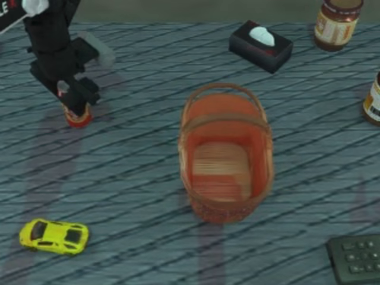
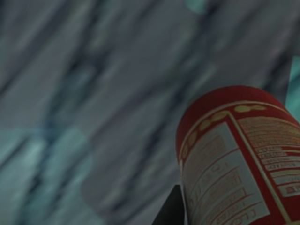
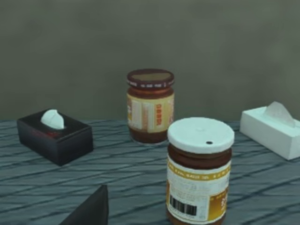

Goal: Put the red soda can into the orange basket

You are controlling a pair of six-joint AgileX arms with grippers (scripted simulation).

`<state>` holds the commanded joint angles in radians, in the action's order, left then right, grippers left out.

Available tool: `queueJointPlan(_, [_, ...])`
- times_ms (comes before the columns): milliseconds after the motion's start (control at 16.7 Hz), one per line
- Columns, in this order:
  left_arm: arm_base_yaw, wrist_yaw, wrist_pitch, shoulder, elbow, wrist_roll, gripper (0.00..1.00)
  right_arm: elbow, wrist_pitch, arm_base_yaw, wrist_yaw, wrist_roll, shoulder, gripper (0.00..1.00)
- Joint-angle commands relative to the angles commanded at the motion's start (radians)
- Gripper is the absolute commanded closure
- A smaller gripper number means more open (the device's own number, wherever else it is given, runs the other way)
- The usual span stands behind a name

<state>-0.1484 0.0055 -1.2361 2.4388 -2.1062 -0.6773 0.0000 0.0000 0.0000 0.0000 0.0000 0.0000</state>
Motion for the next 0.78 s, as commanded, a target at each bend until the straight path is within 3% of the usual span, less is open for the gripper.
queueJointPlan(540, [-0.003, 0.0, 0.0, -0.001, 0.0, -0.001, 1.0, 0.0, 0.0, 0.0, 0.0, 0.0, 0.0, 0.0])
queueJointPlan(780, [-0.015, 0.075, 0.102, -0.011, 0.054, 0.036, 1.0, 0.0, 0.0, 0.0, 0.0, 0.0, 0.0, 0.0])
